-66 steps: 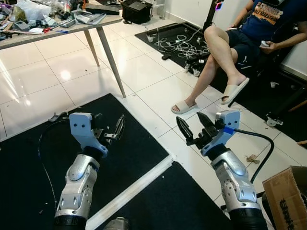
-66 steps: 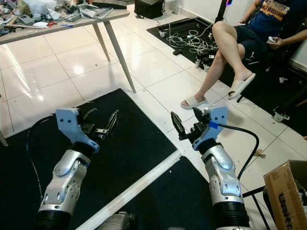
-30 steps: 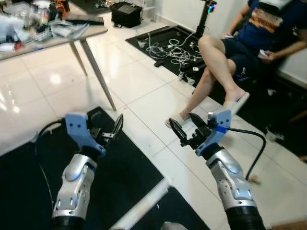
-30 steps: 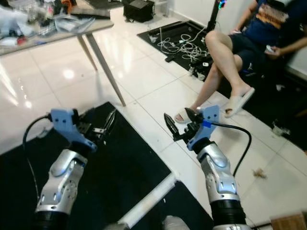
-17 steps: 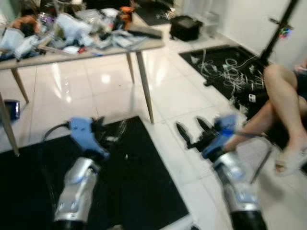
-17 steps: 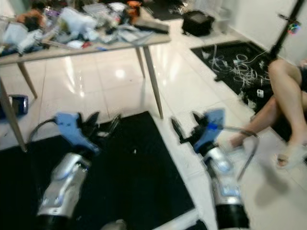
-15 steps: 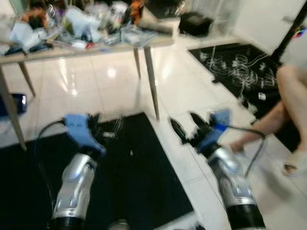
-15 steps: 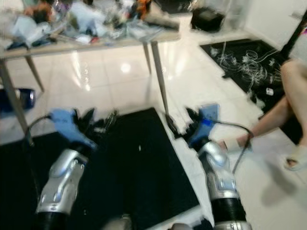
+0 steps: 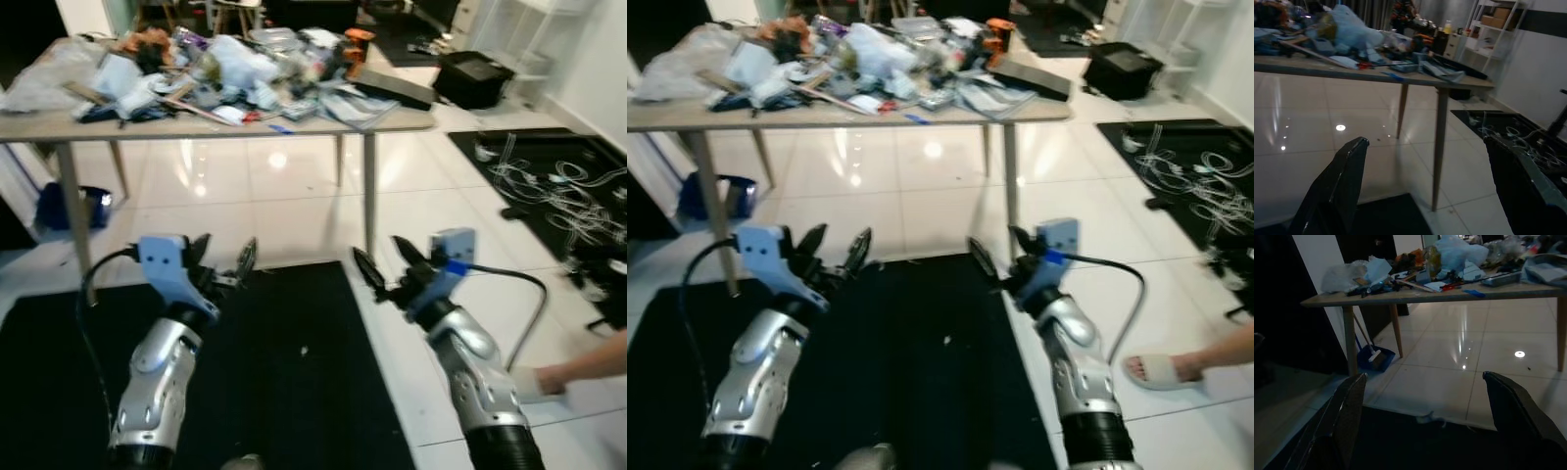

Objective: Picking trash to rubbish bin

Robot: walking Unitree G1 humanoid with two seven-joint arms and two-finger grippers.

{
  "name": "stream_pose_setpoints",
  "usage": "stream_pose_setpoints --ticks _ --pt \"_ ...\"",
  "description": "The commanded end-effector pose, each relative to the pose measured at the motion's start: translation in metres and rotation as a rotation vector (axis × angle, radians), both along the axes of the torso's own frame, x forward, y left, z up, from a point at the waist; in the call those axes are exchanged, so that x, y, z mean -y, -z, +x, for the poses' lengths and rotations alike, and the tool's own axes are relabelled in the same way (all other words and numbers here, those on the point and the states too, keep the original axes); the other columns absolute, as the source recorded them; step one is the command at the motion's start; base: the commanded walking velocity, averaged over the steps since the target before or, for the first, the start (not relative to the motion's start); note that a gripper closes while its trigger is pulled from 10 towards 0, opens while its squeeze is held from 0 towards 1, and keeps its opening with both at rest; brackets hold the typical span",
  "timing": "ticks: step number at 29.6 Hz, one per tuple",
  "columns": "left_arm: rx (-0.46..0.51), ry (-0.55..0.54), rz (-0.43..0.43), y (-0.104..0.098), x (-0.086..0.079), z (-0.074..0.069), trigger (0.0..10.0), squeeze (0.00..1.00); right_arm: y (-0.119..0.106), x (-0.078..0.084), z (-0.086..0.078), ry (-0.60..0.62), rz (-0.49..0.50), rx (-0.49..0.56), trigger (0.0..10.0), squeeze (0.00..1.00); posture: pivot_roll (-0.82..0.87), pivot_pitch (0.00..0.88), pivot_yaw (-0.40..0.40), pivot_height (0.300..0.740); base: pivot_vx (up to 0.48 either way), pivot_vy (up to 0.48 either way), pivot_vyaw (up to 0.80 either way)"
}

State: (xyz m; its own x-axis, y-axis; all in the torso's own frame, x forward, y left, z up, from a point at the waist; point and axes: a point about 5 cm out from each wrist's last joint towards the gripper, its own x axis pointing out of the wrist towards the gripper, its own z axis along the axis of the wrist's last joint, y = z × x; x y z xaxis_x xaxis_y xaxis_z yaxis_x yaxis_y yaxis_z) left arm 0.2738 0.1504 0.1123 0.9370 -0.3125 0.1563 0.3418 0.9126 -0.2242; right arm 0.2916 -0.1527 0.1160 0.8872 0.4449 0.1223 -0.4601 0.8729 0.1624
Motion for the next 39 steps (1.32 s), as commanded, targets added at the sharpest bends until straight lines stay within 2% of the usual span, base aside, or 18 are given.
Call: stream_pose_setpoints --ticks 1,21,30,39 --pt "-0.016 0.016 -0.003 0.0038 0.0042 -0.0010 10.0 0.00 0.0031 0.0081 -0.0013 0.025 -0.007 -0.015 10.0 0.00 0.01 0.000 -0.014 0.740 0.428 0.000 0.00" --pt "-0.008 0.022 -0.006 0.0012 0.0043 -0.0003 10.0 0.00 0.0011 0.0083 -0.0002 0.022 -0.013 -0.015 10.0 0.00 0.01 0.000 -0.012 0.740 0.432 0.000 0.00" --pt "-0.006 0.025 -0.005 0.0010 0.0044 -0.0004 10.0 0.00 0.0018 0.0078 -0.0002 0.016 -0.026 -0.018 10.0 0.00 0.01 0.000 -0.012 0.740 0.440 0.000 0.75" --pt "-0.006 0.027 -0.007 0.0009 0.0048 -0.0007 10.0 0.00 0.0017 0.0085 -0.0003 0.017 -0.020 -0.019 10.0 0.00 0.00 0.000 -0.010 0.740 0.440 0.000 0.00"
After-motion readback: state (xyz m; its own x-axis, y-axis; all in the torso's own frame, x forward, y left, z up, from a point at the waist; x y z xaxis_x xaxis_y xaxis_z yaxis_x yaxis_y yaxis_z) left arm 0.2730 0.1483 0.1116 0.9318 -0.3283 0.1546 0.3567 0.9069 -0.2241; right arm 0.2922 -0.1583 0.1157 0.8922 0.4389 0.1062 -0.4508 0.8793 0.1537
